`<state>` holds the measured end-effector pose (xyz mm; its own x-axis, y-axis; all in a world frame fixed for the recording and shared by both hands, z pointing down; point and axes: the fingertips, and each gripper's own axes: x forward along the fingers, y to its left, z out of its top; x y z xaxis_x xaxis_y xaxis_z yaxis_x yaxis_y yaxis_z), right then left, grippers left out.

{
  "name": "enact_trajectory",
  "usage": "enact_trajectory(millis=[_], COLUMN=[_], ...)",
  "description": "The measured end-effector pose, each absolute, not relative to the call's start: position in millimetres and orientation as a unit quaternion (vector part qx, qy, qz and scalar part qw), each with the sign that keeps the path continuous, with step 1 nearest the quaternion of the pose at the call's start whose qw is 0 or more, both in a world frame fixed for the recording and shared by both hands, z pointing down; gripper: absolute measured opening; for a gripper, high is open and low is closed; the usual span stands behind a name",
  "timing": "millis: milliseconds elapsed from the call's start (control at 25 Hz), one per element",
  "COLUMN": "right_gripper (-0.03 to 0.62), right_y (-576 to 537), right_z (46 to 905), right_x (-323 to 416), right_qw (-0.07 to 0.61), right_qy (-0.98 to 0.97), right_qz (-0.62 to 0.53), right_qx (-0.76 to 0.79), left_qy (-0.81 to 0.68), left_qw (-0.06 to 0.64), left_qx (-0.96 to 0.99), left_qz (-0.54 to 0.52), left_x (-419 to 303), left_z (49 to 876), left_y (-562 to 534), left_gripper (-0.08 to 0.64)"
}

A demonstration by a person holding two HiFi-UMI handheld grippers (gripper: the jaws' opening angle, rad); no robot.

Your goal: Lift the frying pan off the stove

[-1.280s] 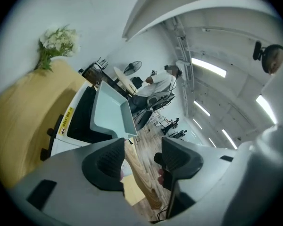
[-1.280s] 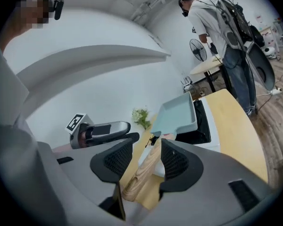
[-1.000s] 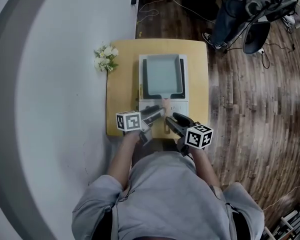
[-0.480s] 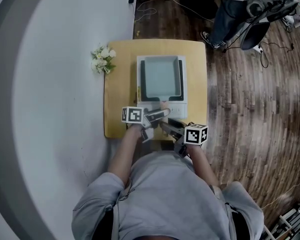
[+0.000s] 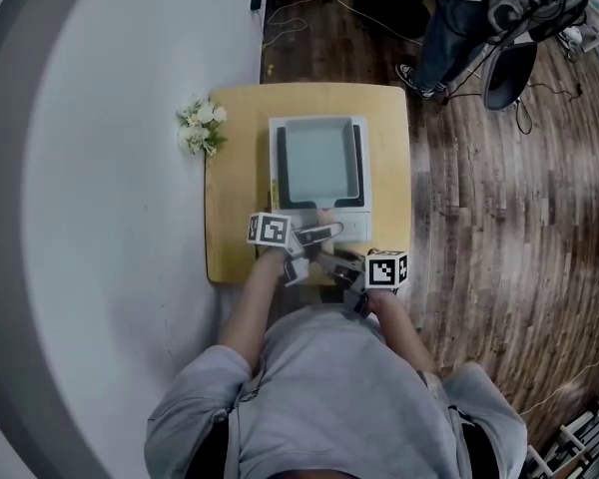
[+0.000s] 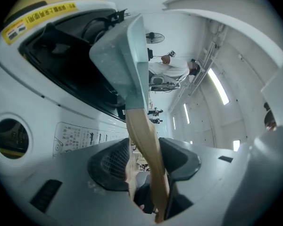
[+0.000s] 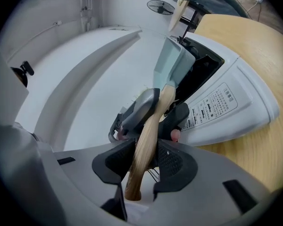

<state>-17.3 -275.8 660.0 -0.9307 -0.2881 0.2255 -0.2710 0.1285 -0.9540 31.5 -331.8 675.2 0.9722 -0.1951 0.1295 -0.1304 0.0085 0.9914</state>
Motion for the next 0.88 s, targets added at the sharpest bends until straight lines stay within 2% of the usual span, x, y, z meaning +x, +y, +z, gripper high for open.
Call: enact_trajectory(millis=[80,160,680,880], right_gripper=[0.123,0.118,0.123,0.123], right_y=[-275.4,-275.7,-262.3,-247.4], right_z=[660.4,661.2,652.7,644.5], right_x=[-17.2,-17.1,-18.2,-20.9], right_qw=[0.012,0.017,0.029,0.021], right_qy=[0.746,0.744,0.756,0.779], right_qz=[-0.640,-0.642,-0.626,-0.600], right_qx=[-0.184,-0.186,-0.188,-0.178], left_qy=[-0.108,-0.110,-0.139,-0.147], left_qw=[0.702,0.692,0.655,0.621], left_qx=[0.703,0.714,0.743,0.770], left_qz=[-0.022,-0.009,0.007,0.010], left_x=[33.1,33.9,31.9,30.1], left_z=[672.1,671.0,661.5,647.9], left_y=[-331.5,-331.6,-317.7,-304.2], left_gripper=[0.146,0.132,0.135,0.135])
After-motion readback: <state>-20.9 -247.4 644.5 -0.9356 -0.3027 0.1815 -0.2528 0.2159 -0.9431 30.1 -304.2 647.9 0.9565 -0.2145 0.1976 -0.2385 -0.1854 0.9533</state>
